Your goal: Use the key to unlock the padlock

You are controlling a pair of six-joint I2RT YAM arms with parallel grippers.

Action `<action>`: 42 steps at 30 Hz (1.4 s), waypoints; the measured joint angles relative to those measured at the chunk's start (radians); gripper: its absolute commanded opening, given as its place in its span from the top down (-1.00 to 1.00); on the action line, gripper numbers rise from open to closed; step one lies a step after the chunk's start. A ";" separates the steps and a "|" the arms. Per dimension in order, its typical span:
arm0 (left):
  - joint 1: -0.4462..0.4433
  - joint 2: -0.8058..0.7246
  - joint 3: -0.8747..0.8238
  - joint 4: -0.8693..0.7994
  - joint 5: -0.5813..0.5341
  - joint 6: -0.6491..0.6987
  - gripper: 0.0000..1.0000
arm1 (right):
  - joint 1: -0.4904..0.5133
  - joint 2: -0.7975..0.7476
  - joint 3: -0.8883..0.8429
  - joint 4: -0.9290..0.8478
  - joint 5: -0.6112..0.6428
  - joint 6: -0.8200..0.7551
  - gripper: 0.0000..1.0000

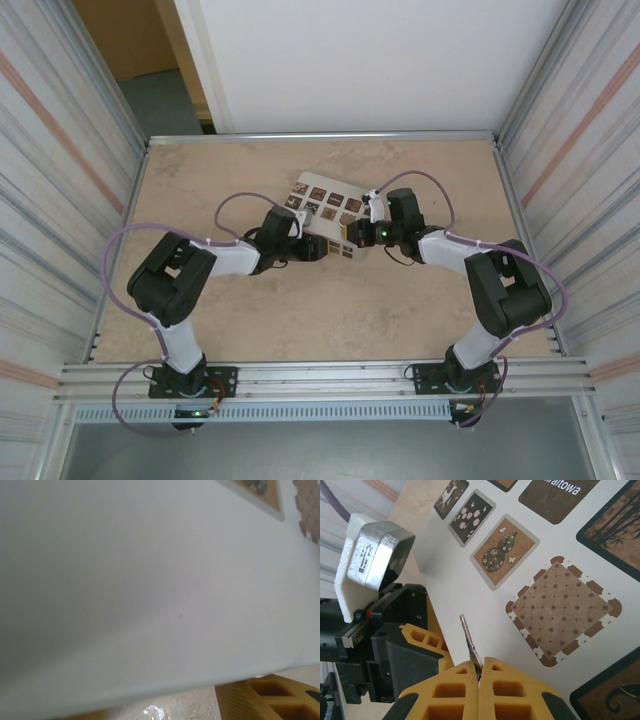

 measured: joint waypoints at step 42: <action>-0.052 0.042 -0.014 0.108 -0.086 -0.141 0.32 | 0.006 -0.002 0.000 0.000 0.016 0.000 1.00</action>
